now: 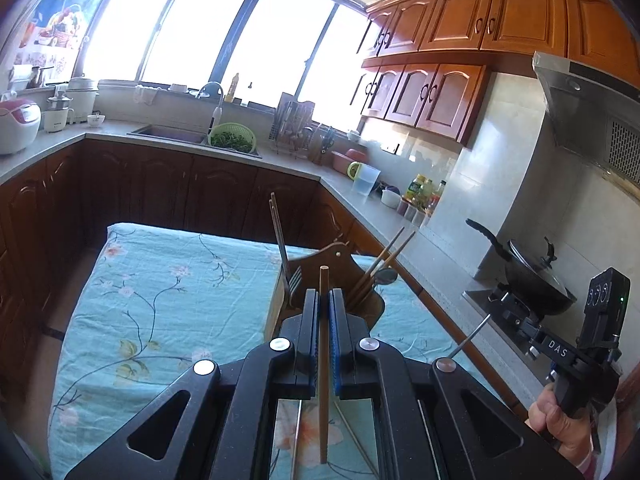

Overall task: Organize utensils
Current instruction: 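Raise both chopsticks and insert them into the wooden caddy, then open both tools to release the chopsticks in the caddy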

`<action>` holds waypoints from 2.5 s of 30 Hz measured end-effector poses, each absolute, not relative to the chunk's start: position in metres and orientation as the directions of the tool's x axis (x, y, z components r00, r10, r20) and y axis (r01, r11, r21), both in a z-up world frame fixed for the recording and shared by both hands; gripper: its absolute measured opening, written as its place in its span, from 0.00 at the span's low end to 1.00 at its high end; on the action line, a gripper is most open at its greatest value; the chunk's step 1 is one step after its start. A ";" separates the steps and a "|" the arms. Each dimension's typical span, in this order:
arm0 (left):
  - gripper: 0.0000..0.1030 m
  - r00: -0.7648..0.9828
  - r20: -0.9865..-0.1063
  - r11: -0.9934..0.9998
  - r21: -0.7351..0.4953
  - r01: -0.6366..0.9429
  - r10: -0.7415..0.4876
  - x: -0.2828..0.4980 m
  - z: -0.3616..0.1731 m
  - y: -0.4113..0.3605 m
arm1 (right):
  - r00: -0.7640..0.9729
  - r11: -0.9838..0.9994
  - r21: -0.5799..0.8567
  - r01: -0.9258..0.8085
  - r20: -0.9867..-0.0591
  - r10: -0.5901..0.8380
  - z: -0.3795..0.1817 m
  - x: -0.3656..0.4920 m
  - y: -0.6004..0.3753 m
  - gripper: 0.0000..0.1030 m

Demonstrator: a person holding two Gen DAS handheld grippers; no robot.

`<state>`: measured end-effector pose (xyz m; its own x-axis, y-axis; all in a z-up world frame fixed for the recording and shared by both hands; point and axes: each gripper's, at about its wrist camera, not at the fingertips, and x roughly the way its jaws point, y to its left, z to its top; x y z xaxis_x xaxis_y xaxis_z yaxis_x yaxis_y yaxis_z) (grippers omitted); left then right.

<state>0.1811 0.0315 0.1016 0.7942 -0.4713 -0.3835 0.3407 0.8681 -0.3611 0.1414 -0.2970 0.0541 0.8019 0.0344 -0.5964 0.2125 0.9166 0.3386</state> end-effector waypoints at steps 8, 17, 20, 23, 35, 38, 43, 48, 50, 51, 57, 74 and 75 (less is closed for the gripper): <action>0.03 0.855 -0.273 0.873 -0.355 0.335 -0.440 0.204 0.136 0.031 | 0.847 0.922 0.329 0.206 -0.532 0.001 0.080 0.176 -0.308 0.04; 0.03 0.913 -0.178 0.891 -0.351 0.289 -0.366 0.252 0.147 0.014 | 0.879 0.930 0.301 0.210 -0.475 -0.044 0.101 0.225 -0.321 0.04; 0.03 0.924 -0.167 0.889 -0.376 0.263 -0.344 0.271 0.136 0.010 | 0.876 0.932 0.289 0.218 -0.480 -0.056 0.095 0.238 -0.323 0.04; 0.03 0.931 -0.179 0.892 -0.390 0.229 -0.318 0.292 0.118 0.003 | 0.868 0.929 0.292 0.229 -0.494 -0.059 0.084 0.248 -0.326 0.04; 0.03 0.905 -0.304 0.911 -0.373 0.175 -0.299 0.339 0.048 -0.043 | 0.805 0.898 0.346 0.274 -0.593 -0.017 0.014 0.257 -0.330 0.04; 0.03 0.887 -0.340 0.912 -0.368 0.181 -0.313 0.351 0.037 -0.050 | 0.788 0.895 0.347 0.281 -0.616 -0.008 0.003 0.258 -0.330 0.04; 0.04 0.870 -0.372 0.915 -0.355 0.191 -0.325 0.363 0.034 -0.050 | 0.769 0.899 0.330 0.289 -0.639 -0.013 -0.007 0.258 -0.325 0.05; 0.04 0.868 -0.373 0.917 -0.346 0.196 -0.327 0.368 0.042 -0.043 | 0.767 0.898 0.332 0.288 -0.642 -0.009 -0.006 0.259 -0.326 0.05; 0.04 0.868 -0.373 0.919 -0.341 0.198 -0.326 0.367 0.042 -0.041 | 0.767 0.898 0.333 0.288 -0.641 -0.008 -0.006 0.259 -0.326 0.05; 0.04 0.869 -0.374 0.920 -0.337 0.198 -0.324 0.366 0.042 -0.041 | 0.768 0.898 0.333 0.288 -0.641 -0.009 -0.006 0.259 -0.326 0.05; 0.05 0.869 -0.375 0.922 -0.333 0.199 -0.323 0.357 0.037 -0.036 | 0.767 0.896 0.338 0.289 -0.641 -0.006 -0.006 0.259 -0.327 0.05; 0.48 0.875 -0.382 0.928 -0.332 0.171 -0.298 0.326 0.040 -0.025 | 0.799 0.862 0.399 0.314 -0.601 -0.012 0.006 0.241 -0.337 0.56; 0.51 0.875 -0.384 0.928 -0.334 0.167 -0.296 0.321 0.038 -0.024 | 0.801 0.858 0.402 0.318 -0.598 -0.017 0.006 0.237 -0.337 0.69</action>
